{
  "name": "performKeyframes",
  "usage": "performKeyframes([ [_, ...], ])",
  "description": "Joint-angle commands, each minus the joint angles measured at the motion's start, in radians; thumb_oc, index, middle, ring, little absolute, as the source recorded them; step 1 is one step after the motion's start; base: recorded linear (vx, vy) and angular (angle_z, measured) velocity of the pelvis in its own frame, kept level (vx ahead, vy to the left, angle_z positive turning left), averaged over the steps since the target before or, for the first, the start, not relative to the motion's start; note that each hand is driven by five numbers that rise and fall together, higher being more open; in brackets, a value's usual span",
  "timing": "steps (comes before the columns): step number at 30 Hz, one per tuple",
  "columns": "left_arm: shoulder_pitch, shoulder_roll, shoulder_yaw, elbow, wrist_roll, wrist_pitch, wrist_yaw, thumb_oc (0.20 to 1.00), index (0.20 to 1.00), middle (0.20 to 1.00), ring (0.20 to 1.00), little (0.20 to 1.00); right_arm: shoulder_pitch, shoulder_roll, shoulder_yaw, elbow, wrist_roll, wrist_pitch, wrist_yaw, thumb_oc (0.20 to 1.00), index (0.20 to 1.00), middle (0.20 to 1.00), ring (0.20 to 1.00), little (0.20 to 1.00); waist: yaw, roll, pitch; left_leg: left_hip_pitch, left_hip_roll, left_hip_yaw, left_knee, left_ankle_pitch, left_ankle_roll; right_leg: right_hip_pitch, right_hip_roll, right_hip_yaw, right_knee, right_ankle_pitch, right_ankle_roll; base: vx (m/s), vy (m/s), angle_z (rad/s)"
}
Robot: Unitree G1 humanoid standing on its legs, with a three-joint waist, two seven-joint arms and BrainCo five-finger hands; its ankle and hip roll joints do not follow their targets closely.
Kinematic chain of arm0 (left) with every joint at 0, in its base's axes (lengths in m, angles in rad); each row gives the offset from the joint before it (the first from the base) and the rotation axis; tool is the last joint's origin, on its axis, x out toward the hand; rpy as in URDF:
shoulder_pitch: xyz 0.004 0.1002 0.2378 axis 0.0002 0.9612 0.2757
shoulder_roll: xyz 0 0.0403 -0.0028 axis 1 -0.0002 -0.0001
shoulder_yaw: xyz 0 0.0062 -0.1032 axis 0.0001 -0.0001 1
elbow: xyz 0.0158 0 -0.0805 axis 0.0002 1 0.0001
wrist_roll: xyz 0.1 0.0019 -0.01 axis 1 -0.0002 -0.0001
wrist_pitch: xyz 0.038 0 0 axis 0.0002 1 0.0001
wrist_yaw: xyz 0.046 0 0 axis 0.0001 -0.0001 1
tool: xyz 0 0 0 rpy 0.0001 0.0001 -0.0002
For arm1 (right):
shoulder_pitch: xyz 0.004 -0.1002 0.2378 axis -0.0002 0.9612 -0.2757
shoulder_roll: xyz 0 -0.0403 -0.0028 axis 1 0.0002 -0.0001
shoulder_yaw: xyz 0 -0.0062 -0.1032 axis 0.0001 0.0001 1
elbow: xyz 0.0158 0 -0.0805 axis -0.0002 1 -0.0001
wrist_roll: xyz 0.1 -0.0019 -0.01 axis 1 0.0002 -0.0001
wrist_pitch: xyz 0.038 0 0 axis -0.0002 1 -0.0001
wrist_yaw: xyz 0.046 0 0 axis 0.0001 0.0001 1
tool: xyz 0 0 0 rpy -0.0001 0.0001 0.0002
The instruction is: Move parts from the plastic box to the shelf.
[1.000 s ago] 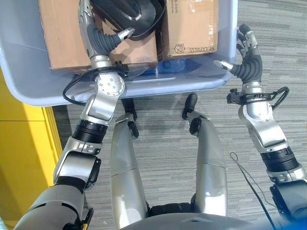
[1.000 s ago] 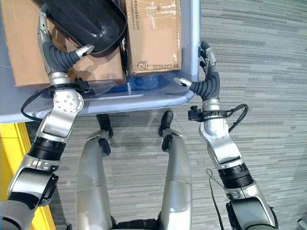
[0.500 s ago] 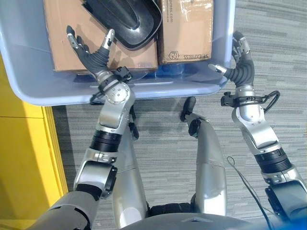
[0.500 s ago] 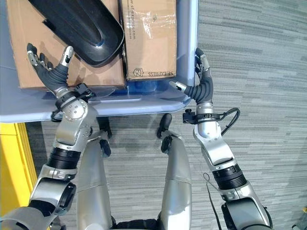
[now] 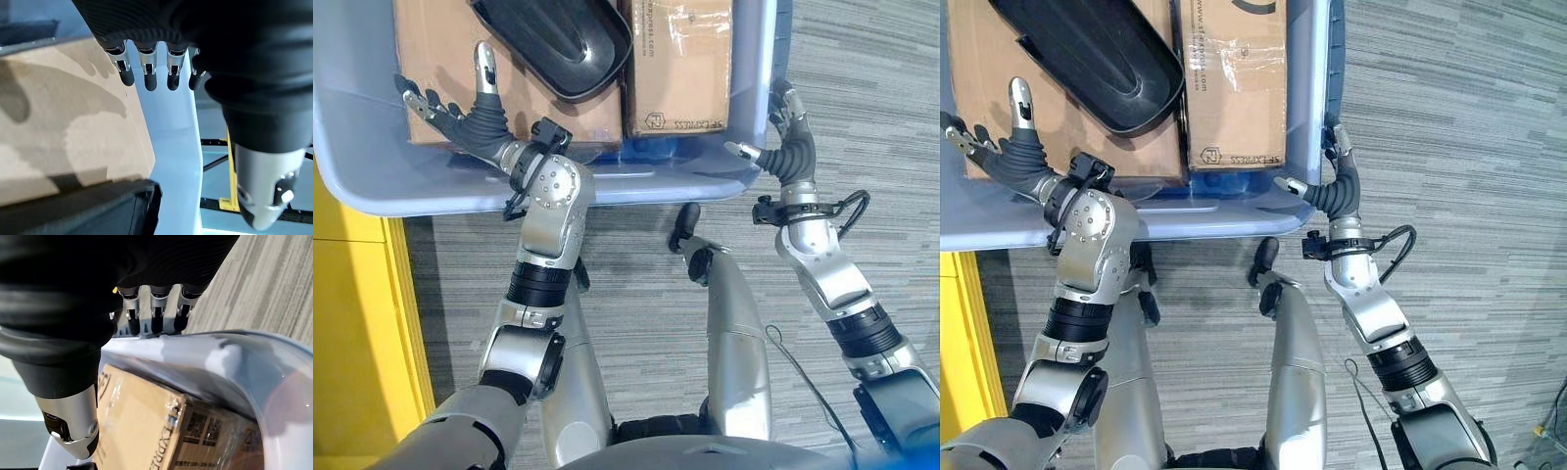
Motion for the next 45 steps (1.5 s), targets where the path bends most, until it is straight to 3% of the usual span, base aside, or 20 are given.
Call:
performKeyframes([
  [1,-0.041,0.041,-0.025,-0.026,0.112,-0.002,-0.011,1.000,1.000,1.000,1.000,1.000,-0.034,0.039,0.003,-0.063,-0.016,-0.036,0.001,1.000,1.000,1.000,1.000,1.000,0.025,-0.025,-0.029,0.001,0.053,0.074,0.062,-0.024,-0.021,0.025,-0.016,0.053,-0.049,0.058,0.113,0.03,0.000,-0.03],
  [15,-0.093,0.080,-0.065,0.033,0.099,0.066,-0.070,1.000,1.000,1.000,1.000,1.000,-0.045,0.002,0.017,-0.051,-0.004,-0.033,0.016,1.000,1.000,1.000,1.000,1.000,-0.005,-0.014,-0.029,0.019,0.075,0.104,0.060,-0.020,-0.029,0.019,-0.007,0.071,-0.053,0.057,0.102,0.02,0.020,-0.04],
  [19,-0.108,0.079,-0.086,0.065,0.033,0.081,-0.104,1.000,1.000,1.000,1.000,1.000,-0.045,-0.006,0.018,-0.046,0.008,-0.045,0.030,1.000,1.000,1.000,1.000,1.000,-0.013,-0.018,-0.029,0.008,0.083,0.104,0.068,-0.019,-0.028,0.005,-0.003,0.075,-0.044,0.056,0.100,0.01,-0.003,-0.05],
  [27,-0.142,0.079,-0.114,0.101,0.039,0.110,-0.113,1.000,1.000,1.000,1.000,1.000,-0.064,-0.010,0.027,-0.036,0.015,-0.036,0.021,1.000,1.000,1.000,1.000,1.000,-0.013,-0.026,-0.029,-0.006,0.086,0.097,0.075,-0.017,-0.028,-0.005,0.002,0.072,-0.043,0.058,0.096,0.00,-0.013,0.00],
  [34,-0.132,0.055,-0.135,0.148,0.012,0.160,-0.047,1.000,1.000,1.000,1.000,1.000,-0.057,-0.003,0.036,-0.023,0.030,-0.059,0.019,1.000,1.000,1.000,1.000,1.000,-0.018,-0.047,-0.029,-0.031,0.095,0.084,0.089,-0.018,-0.025,-0.022,0.014,0.066,-0.034,0.058,0.092,0.01,-0.036,-0.02],
  [40,-0.122,0.046,-0.122,0.188,-0.020,0.158,-0.002,1.000,1.000,1.000,1.000,1.000,-0.064,-0.006,0.042,-0.002,0.049,-0.069,0.010,1.000,1.000,1.000,1.000,1.000,-0.014,-0.052,-0.029,-0.054,0.098,0.071,0.110,-0.021,-0.023,-0.040,0.013,0.067,-0.015,0.055,0.091,0.00,-0.002,0.01],
  [45,-0.155,0.041,-0.138,0.243,-0.044,0.217,0.018,1.000,1.000,1.000,1.000,1.000,-0.080,0.001,0.049,0.021,0.069,-0.073,0.011,1.000,1.000,1.000,1.000,1.000,-0.016,-0.064,-0.029,-0.060,0.100,0.063,0.120,-0.024,-0.021,-0.042,0.017,0.064,-0.007,0.057,0.091,0.02,-0.029,0.00],
])
